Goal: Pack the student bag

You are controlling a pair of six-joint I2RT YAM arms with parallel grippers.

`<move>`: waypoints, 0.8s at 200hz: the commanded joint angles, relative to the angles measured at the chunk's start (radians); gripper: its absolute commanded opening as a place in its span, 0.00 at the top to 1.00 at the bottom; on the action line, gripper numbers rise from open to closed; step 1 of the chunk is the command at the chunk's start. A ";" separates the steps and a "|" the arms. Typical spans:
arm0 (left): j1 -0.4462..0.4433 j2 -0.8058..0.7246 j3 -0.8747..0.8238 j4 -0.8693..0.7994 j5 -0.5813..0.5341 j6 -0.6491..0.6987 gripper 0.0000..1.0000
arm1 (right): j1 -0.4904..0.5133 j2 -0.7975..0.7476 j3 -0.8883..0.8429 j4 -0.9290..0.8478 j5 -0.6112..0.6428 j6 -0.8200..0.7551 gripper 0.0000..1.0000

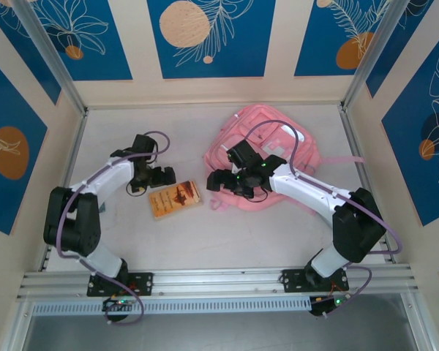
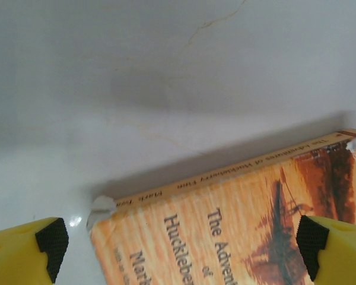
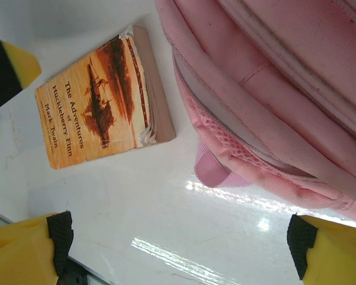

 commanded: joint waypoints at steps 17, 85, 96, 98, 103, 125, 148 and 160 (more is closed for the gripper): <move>0.008 0.089 0.069 0.004 0.093 0.089 0.00 | 0.005 -0.014 -0.006 -0.024 0.018 0.012 0.05; 0.008 0.138 0.056 -0.037 0.138 0.121 0.00 | -0.006 0.000 0.039 -0.071 0.021 -0.007 0.07; 0.008 0.137 0.045 -0.041 0.142 0.118 0.00 | -0.007 0.000 0.039 -0.071 0.021 -0.004 0.07; 0.008 0.140 0.043 -0.043 0.141 0.118 0.00 | -0.008 0.000 0.039 -0.071 0.020 -0.003 0.07; 0.007 0.141 0.043 -0.052 0.132 0.118 0.00 | -0.008 0.000 0.039 -0.071 0.019 -0.002 0.07; 0.006 0.150 0.035 -0.074 0.135 0.132 0.00 | -0.009 0.000 0.036 -0.073 0.019 -0.003 0.07; 0.000 0.135 0.013 -0.076 0.165 0.129 0.00 | -0.011 0.000 0.037 -0.077 0.024 -0.002 0.07; -0.008 0.117 -0.005 -0.073 0.172 0.123 0.00 | -0.010 -0.002 0.035 -0.077 0.024 0.000 0.07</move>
